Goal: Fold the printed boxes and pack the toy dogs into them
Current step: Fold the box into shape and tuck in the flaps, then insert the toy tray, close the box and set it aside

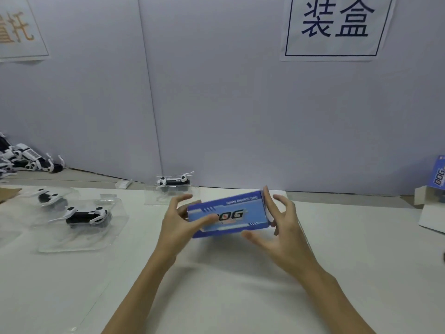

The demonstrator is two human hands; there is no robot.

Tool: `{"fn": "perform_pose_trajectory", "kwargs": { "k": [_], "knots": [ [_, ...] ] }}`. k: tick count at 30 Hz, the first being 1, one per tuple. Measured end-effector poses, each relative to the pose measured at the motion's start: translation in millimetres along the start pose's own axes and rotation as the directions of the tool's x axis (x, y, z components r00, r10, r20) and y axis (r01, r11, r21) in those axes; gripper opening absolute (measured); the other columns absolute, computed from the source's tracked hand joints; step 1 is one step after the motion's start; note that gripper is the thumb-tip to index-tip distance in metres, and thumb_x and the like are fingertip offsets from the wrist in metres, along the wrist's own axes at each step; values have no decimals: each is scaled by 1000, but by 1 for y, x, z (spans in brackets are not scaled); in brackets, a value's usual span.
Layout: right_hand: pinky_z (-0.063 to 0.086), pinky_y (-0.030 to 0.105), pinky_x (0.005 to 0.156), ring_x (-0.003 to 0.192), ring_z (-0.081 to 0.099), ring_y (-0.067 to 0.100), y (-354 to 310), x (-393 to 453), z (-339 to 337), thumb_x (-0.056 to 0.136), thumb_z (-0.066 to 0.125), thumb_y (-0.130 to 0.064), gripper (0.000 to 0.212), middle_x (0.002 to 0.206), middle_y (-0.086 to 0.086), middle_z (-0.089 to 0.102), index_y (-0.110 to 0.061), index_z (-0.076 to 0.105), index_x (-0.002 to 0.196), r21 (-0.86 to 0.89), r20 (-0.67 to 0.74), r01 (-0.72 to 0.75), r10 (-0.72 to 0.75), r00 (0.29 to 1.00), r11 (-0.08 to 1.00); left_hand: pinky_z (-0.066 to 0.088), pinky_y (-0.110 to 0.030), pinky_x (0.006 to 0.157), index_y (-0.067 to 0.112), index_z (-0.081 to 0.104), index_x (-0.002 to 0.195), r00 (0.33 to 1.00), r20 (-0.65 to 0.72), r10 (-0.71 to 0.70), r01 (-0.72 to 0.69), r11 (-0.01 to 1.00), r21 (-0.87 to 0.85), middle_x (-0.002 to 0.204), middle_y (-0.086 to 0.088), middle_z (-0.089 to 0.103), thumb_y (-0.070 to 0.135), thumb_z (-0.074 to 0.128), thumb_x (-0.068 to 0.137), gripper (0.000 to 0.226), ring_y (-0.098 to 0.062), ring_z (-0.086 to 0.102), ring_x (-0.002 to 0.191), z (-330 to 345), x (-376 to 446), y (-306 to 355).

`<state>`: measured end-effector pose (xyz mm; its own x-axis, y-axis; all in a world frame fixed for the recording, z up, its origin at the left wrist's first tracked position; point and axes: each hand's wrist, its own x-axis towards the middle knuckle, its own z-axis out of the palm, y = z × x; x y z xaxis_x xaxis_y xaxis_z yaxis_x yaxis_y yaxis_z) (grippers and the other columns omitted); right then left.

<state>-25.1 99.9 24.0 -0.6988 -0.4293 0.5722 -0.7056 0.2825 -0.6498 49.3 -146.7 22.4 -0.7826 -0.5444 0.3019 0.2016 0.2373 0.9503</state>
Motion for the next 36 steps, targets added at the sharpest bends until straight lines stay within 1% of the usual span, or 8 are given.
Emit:
{"fn": "perform_pose_trajectory", "kwargs": {
  "k": [5,9,14,18,24,28,33,36],
  "knots": [
    [33,11,112,145,34,10,-5,5,4,88,75,-45,94,167,-3,27,-21,25,164,-118,-103,222,-234,967,968,58,-22,70,20,78,101,993,-73,-97,68,942,-329,98,-7,80,70,84,63,64,-18,76,83,2,-1,10],
    [51,13,91,120,60,9,-14,1,12,86,73,-46,77,134,-8,59,-31,40,154,288,-112,-12,46,993,957,60,-30,78,39,78,104,997,71,-27,48,950,-310,104,-1,79,69,73,82,37,-17,76,94,12,-8,16],
    [57,19,68,83,74,8,-10,3,10,91,63,-48,43,102,5,72,-24,62,128,475,-78,-180,245,966,861,60,-29,83,34,60,134,978,209,-28,81,965,-248,117,3,76,64,84,67,77,-23,76,104,22,-18,14],
    [54,13,67,86,72,1,-4,1,13,91,57,-51,44,103,3,73,-23,63,124,443,3,-251,278,960,861,61,-29,84,25,62,134,977,210,-40,100,954,-281,120,-1,76,54,85,71,73,-24,75,107,23,-18,12],
    [60,33,78,87,76,21,4,12,-11,80,56,-74,65,94,-1,80,-32,51,129,362,189,-485,447,874,796,61,-28,79,29,77,113,936,338,-102,202,940,-276,117,-9,77,52,95,65,55,-28,76,102,1,-5,7],
    [62,35,69,83,78,27,6,10,-36,78,68,-74,66,96,10,79,-24,60,120,251,320,-578,497,807,777,63,-36,76,33,71,125,905,401,-141,241,947,-212,122,-8,75,57,89,74,59,-29,75,106,5,0,-3],
    [65,39,70,82,78,32,2,18,-76,75,81,-59,70,92,17,78,-5,67,116,554,53,-522,599,799,648,63,-47,77,34,70,127,955,190,-229,278,912,-301,124,-6,72,71,64,84,57,-26,73,107,1,11,-15],
    [64,37,70,89,78,31,4,20,-108,74,84,-51,70,100,18,77,-5,62,122,818,-282,-168,639,716,549,61,-48,81,33,79,115,950,214,-227,275,934,-229,117,-2,76,86,68,72,70,-26,76,102,-4,14,-22]
  ]
}}
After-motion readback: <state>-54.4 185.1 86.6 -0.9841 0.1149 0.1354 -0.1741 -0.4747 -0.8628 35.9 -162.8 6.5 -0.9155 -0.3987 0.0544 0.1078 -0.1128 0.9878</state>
